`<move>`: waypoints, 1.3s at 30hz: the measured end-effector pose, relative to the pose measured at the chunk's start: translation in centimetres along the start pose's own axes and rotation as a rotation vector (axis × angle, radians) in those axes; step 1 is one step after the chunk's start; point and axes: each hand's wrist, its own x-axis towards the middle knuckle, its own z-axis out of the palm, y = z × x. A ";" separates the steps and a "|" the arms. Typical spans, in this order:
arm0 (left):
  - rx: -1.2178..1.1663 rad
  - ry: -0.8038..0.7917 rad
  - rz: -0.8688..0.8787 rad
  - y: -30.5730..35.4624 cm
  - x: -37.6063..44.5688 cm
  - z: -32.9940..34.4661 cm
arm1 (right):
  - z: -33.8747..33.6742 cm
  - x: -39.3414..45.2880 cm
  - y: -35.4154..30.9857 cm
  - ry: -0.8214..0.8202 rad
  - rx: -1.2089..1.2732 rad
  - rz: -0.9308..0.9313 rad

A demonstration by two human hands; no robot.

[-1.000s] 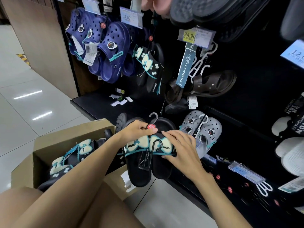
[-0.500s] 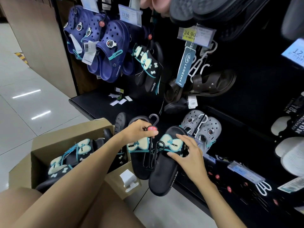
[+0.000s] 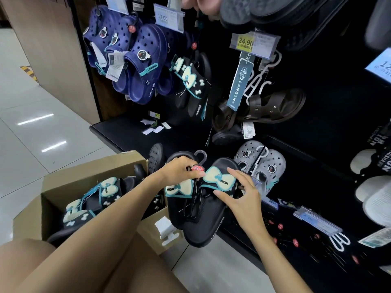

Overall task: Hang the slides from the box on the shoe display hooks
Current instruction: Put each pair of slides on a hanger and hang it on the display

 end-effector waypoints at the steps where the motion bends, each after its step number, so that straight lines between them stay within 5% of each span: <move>1: -0.013 0.014 -0.012 0.2 0.0 -0.1 | 0.1 0.0 0.0 -0.009 -0.006 -0.003; 39: -0.127 0.359 -0.095 0.3 0.2 -0.4 | -0.1 0.2 0.3 -0.281 -0.143 -0.071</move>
